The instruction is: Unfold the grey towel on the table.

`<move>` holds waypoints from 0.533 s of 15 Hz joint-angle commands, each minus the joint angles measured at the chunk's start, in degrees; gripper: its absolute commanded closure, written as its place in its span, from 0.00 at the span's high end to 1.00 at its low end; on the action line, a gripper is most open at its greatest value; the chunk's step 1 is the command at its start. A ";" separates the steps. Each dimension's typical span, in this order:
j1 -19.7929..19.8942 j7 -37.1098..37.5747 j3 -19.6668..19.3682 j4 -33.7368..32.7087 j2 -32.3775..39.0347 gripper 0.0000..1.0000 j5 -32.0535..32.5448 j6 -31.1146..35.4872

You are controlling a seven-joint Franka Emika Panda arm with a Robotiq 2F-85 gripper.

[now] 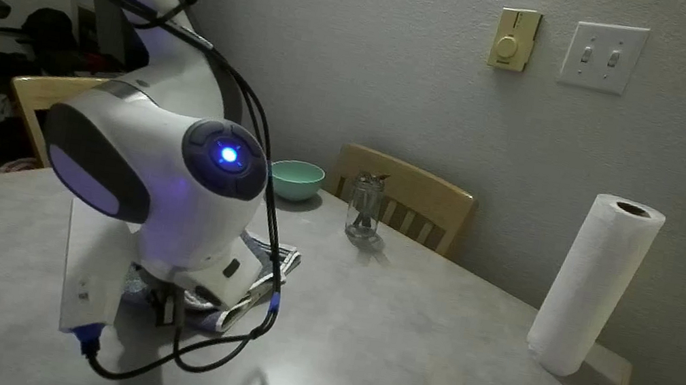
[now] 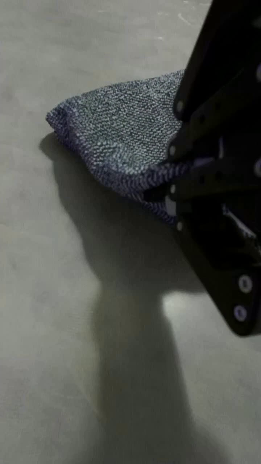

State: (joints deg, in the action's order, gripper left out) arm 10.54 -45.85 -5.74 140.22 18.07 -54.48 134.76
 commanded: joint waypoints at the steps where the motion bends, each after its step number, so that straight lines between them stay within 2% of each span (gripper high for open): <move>1: -2.17 0.98 1.33 1.67 -3.92 0.00 5.18 0.42; 8: -7.30 7.96 5.18 0.42 -8.83 0.01 23.07 0.55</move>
State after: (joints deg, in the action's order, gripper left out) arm 4.19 -39.96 -1.90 140.36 11.62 -37.12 134.95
